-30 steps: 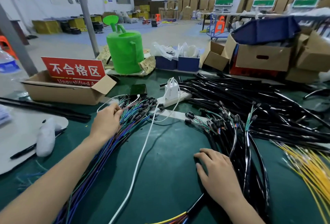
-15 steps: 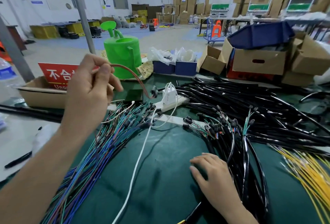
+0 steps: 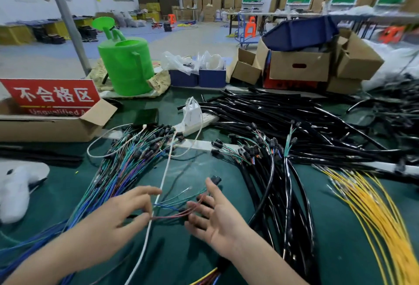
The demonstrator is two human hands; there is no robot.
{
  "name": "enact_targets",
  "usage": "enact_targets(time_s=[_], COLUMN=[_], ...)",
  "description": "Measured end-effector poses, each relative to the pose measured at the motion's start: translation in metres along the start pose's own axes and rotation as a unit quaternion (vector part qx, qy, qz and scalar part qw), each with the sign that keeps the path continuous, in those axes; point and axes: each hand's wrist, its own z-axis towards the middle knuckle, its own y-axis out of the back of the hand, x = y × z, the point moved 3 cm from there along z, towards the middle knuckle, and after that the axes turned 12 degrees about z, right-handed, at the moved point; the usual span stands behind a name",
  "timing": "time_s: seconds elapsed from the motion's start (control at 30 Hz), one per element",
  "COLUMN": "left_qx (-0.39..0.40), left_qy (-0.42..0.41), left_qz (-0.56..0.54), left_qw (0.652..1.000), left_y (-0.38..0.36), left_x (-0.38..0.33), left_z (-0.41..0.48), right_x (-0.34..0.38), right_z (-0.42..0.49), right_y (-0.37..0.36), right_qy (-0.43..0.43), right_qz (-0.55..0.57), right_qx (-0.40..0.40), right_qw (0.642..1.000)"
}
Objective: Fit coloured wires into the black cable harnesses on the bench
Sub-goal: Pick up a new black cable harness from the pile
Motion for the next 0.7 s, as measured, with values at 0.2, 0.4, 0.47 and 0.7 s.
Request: enact_targets(time_s=[0.2, 0.4, 0.47, 0.7], left_qx=[0.001, -0.085, -0.086, -0.133], left_qy=[0.062, 0.06, 0.008, 0.002], left_qz=[0.107, 0.131, 0.103, -0.041], left_qw=[0.992, 0.986, 0.991, 0.99], left_y=[-0.023, -0.014, -0.006, 0.015], left_x=[0.029, 0.006, -0.008, -0.025], left_z=[-0.015, -0.022, -0.022, -0.023], right_x=[-0.006, 0.016, 0.035, 0.128], right_z=[0.012, 0.001, -0.015, -0.111], right_y=[-0.003, -0.013, -0.02, -0.038], right_qy=[0.032, 0.206, 0.296, 0.562], right_qz=[-0.034, -0.1, -0.038, 0.073], right_qx=[-0.025, -0.023, -0.024, 0.066], right_qw=[0.999, 0.973, 0.954, 0.821])
